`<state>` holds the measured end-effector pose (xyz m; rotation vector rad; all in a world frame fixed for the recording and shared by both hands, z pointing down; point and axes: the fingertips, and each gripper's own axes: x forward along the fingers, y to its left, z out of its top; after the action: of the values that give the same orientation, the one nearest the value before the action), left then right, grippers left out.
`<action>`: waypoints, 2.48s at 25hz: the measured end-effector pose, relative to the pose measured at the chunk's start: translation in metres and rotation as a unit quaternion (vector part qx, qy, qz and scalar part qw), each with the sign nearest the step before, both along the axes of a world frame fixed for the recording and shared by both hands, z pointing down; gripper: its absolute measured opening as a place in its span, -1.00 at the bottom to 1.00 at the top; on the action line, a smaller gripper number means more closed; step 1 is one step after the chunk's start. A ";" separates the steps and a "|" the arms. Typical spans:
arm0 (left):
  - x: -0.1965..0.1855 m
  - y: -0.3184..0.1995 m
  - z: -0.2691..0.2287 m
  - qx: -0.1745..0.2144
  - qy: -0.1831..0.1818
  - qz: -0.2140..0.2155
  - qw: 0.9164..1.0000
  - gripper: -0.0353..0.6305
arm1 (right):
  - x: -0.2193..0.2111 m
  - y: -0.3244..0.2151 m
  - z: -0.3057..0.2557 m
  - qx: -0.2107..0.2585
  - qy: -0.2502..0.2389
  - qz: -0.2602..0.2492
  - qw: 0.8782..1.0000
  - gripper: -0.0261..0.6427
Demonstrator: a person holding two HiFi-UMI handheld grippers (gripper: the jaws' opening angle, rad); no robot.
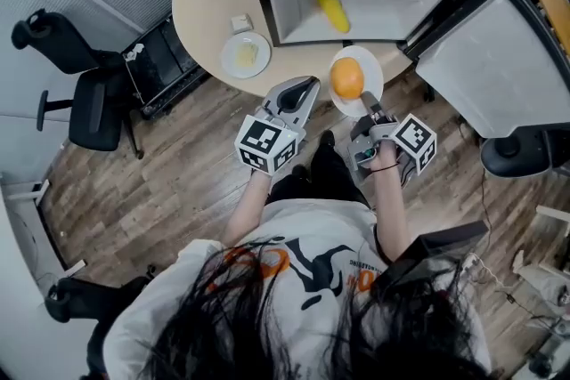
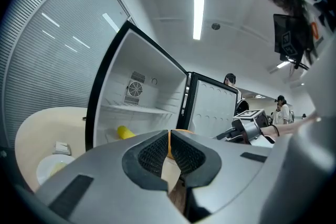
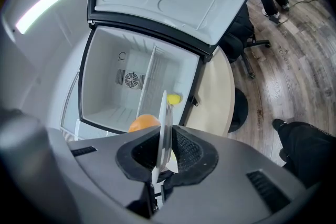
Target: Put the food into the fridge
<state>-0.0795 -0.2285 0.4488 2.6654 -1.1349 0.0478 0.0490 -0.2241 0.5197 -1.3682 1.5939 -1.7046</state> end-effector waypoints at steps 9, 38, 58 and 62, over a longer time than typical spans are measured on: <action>0.025 -0.040 0.003 0.002 -0.003 0.011 1.000 -0.86 | 0.027 -0.051 0.007 0.001 -0.001 0.016 1.000 -0.80; 0.069 -0.118 0.034 -0.028 -0.021 0.055 0.998 -0.86 | 0.066 -0.172 0.092 -0.033 -0.008 0.105 0.994 -0.81; 0.060 -0.118 0.040 -0.038 -0.032 0.051 0.997 -0.86 | 0.068 -0.233 0.096 -0.031 0.124 0.093 0.987 -0.80; 0.057 -0.118 0.040 -0.038 -0.033 0.050 0.997 -0.86 | 0.068 -0.238 0.096 -0.024 0.175 0.071 0.982 -0.79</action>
<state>-0.0227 -0.3467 0.4884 2.6689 -0.9973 0.1954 0.1174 -0.4619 0.6158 -1.8407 1.5945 -1.4870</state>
